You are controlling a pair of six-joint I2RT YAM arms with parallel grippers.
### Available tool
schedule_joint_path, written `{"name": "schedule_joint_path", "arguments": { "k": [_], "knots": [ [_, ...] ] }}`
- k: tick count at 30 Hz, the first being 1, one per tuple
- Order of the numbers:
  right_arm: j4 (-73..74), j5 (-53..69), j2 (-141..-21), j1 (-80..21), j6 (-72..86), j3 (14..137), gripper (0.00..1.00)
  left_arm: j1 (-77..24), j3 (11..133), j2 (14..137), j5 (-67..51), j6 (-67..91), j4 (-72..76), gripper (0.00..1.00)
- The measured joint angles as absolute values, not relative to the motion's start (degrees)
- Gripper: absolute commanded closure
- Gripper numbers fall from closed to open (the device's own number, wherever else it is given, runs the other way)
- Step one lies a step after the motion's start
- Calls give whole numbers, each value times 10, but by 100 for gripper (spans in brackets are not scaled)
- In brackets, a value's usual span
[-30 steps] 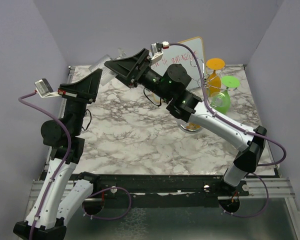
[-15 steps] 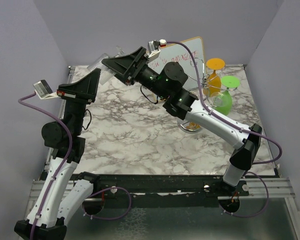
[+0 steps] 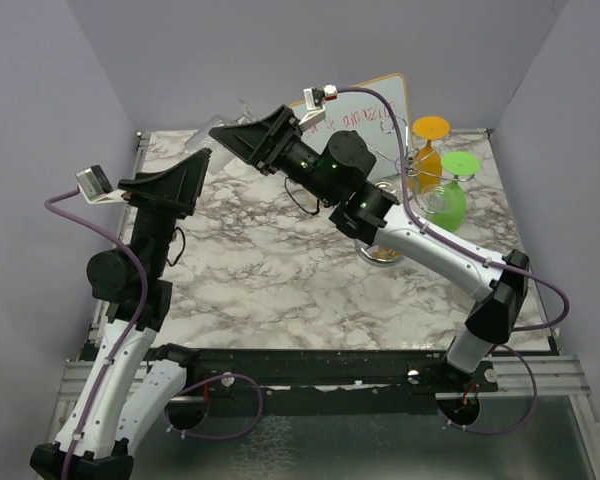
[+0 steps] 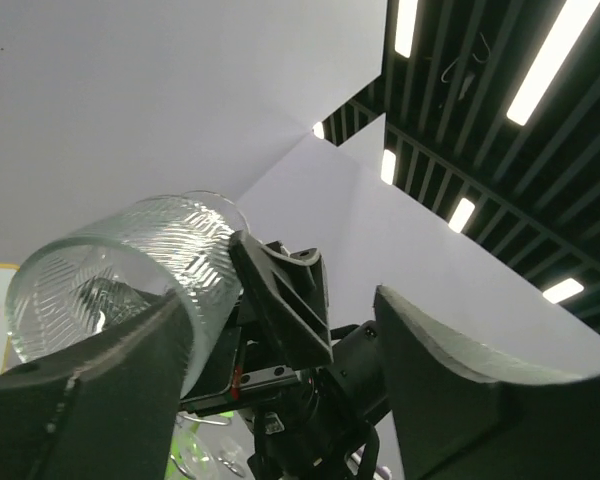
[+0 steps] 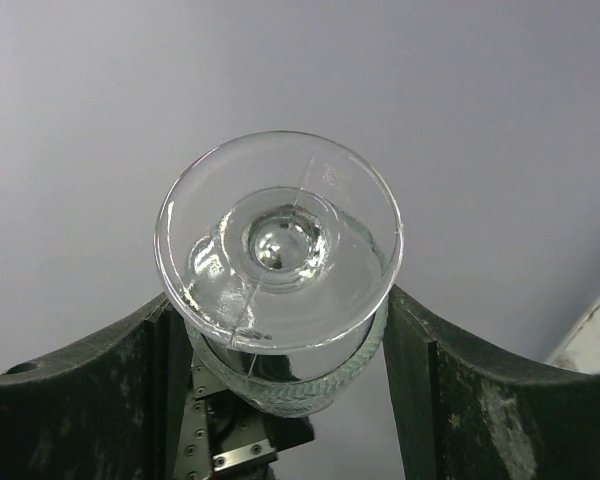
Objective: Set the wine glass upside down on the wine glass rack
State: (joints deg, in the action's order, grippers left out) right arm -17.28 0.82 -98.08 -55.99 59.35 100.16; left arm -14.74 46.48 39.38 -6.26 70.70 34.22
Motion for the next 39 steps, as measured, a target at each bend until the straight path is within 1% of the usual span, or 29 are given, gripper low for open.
{"name": "schedule_joint_path", "arguments": {
  "k": [4, 9, 17, 23, 26, 32, 39],
  "knots": [
    [-173, -18, -964, -560, 562, 972, 68, -147, 464, 394, -78, 707, 336, 10],
    [-174, -50, -940, -561, 522, 950, 68, -147, 465, 394, -98, 704, 316, 2],
    [-169, -90, -915, -561, 466, 937, 70, -147, 465, 373, -127, 666, 248, 1],
    [-163, -97, -900, -561, 434, 937, 70, -147, 482, 356, -164, 588, 190, 1],
    [-149, -96, -887, -561, 421, 933, 70, -147, 525, 354, -174, 525, 116, 1],
    [-96, -74, -852, -561, 388, 922, 70, -147, 653, 380, -212, 350, -59, 1],
    [-48, -6, -814, -561, 374, 896, 72, -147, 716, 418, -307, 221, -162, 1]
  ]
}}
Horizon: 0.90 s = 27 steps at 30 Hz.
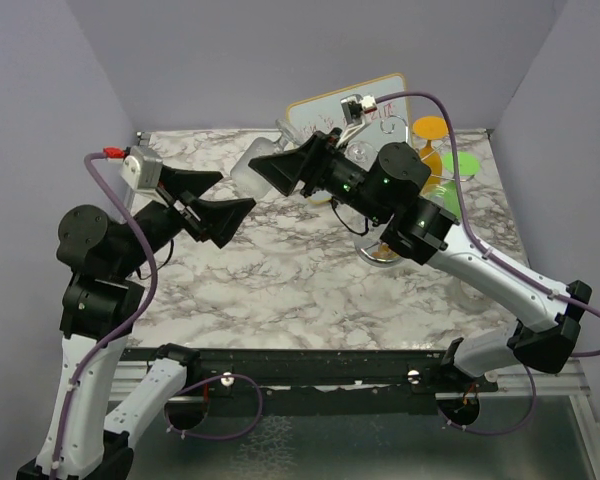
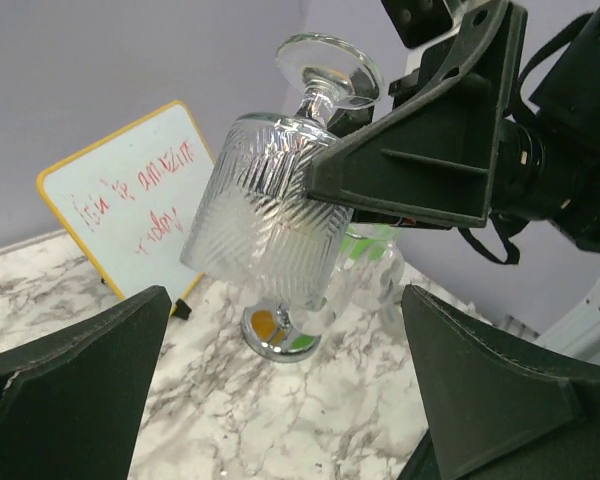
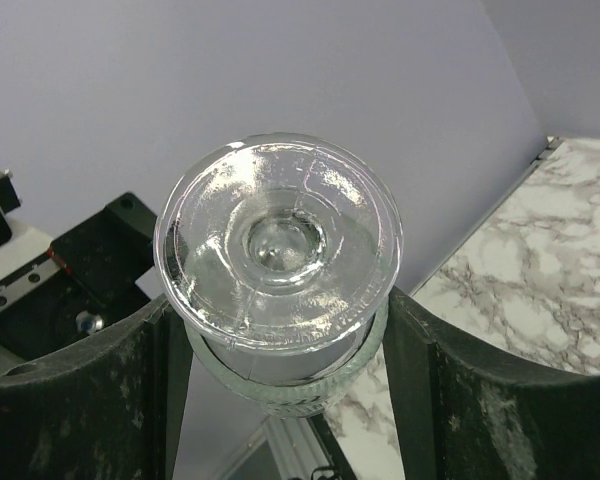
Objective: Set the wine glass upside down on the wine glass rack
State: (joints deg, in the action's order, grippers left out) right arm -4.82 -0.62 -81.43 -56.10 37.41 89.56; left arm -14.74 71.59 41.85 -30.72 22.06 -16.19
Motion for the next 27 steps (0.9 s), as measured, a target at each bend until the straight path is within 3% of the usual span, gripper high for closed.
{"name": "schedule_joint_path", "arguments": {
  "k": [11, 15, 21, 27],
  "knots": [
    [-16, 71, -800, -561, 377, 874, 76, -148, 728, 489, -437, 204, -206, 3],
    [-15, 90, -798, -562, 375, 870, 77, -147, 728, 508, -462, 212, -213, 12],
    [1, 113, -798, -560, 359, 870, 77, -149, 728, 525, -498, 216, -231, 38],
    [3, 117, -798, -559, 348, 870, 77, -150, 730, 529, -517, 209, -238, 48]
  ]
}}
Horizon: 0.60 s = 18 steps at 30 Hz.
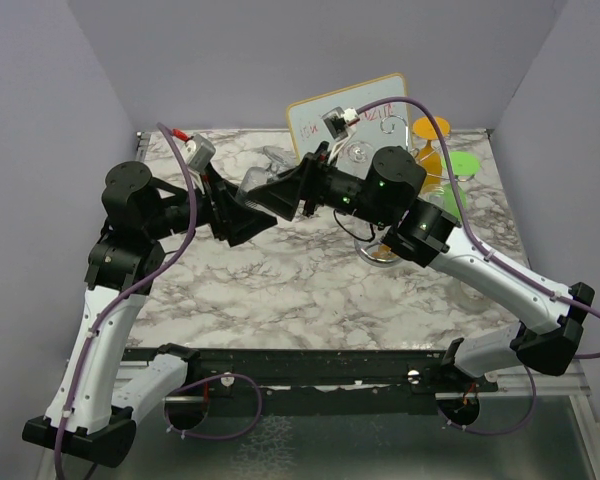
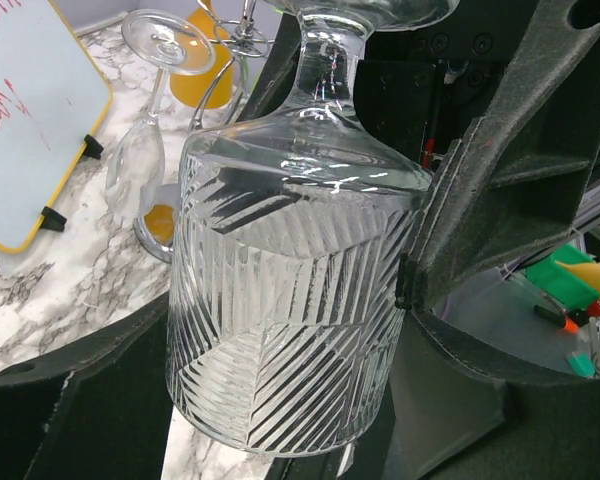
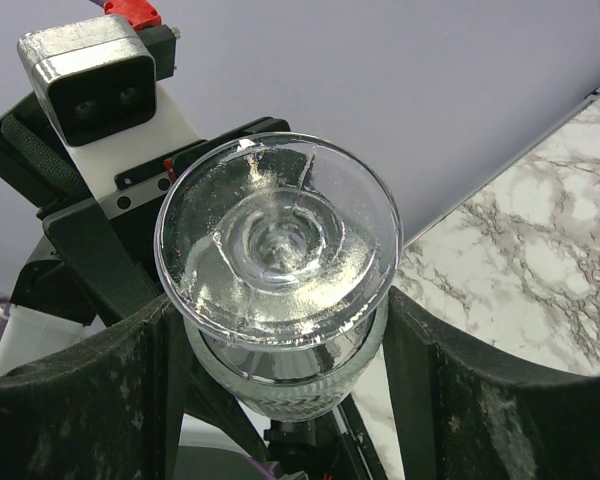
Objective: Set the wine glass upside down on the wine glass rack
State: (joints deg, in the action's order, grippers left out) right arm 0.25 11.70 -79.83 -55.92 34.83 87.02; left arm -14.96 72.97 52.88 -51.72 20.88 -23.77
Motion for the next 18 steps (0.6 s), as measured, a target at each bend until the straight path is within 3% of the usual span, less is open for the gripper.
{"name": "schedule_joint_path", "arguments": {
  "k": [3, 5, 6, 10, 12, 16, 18],
  "knots": [
    [4, 119, -798, -559, 340, 870, 76, -150, 730, 529, -520, 205, -239, 44],
    [4, 121, -798, -559, 335, 870, 76, -150, 730, 529, -521, 203, -240, 20],
    [4, 121, -798, -559, 333, 870, 76, -150, 730, 529, -521, 203, -241, 13],
    [4, 126, -798, -559, 320, 869, 76, -150, 730, 529, -520, 213, -241, 6],
    [5, 126, -798, -559, 314, 868, 77, -150, 730, 528, -518, 217, -242, 12],
    [7, 127, -798, -559, 307, 868, 76, -149, 730, 524, -515, 220, -244, 41],
    [7, 129, -797, -560, 305, 867, 76, -150, 729, 524, -515, 220, -246, 50]
  ]
}}
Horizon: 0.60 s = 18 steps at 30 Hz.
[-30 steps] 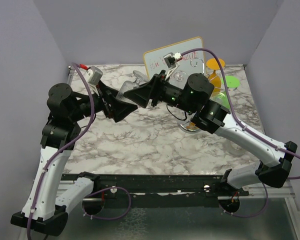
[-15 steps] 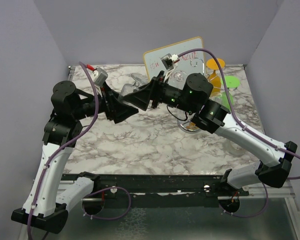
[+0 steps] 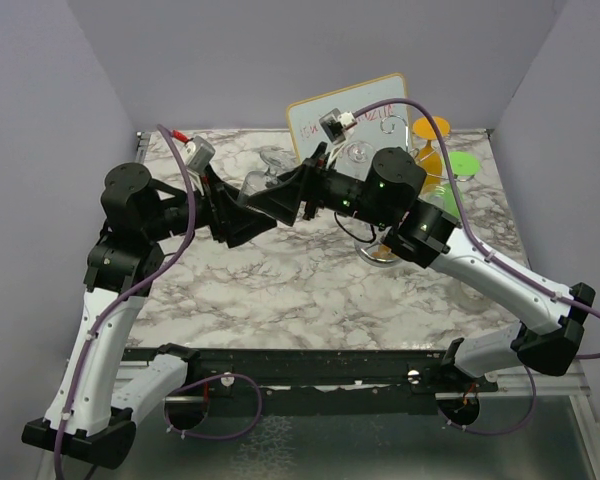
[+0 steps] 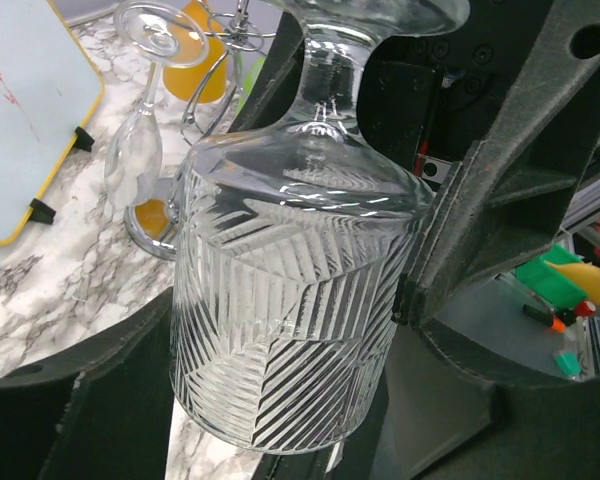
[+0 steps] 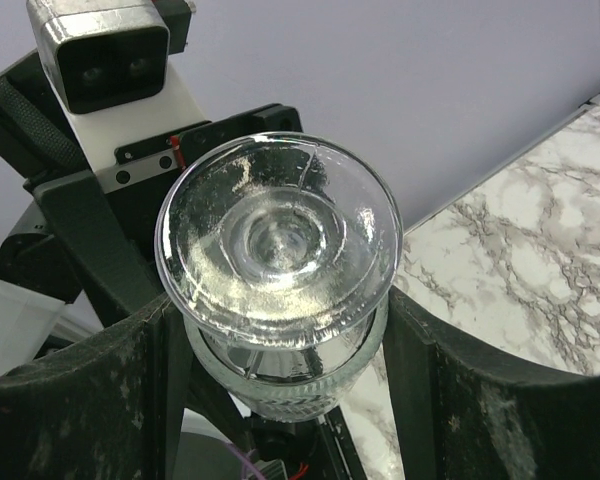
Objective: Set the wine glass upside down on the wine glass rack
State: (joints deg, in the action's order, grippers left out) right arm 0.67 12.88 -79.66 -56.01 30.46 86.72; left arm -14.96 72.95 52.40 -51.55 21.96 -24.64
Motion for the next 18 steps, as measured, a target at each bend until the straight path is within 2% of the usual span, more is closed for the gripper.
{"name": "schedule_joint_path", "arguments": {
  "k": [2, 3, 7, 9, 13, 18],
  "knots": [
    [7, 130, -795, -560, 305, 867, 73, -150, 729, 524, -516, 218, -246, 55],
    [7, 130, -795, -560, 305, 867, 68, -150, 729, 524, -516, 216, -245, 57],
    [10, 130, -794, -561, 306, 863, 40, -150, 712, 516, -516, 216, -226, 60],
    [7, 129, -791, -561, 307, 854, 31, -150, 690, 504, -516, 216, -206, 62],
    [3, 122, -783, -561, 314, 836, 21, -150, 645, 482, -516, 219, -157, 65],
    [-25, 98, -775, -562, 333, 830, 16, -150, 597, 461, -517, 219, -91, 66]
  ]
}}
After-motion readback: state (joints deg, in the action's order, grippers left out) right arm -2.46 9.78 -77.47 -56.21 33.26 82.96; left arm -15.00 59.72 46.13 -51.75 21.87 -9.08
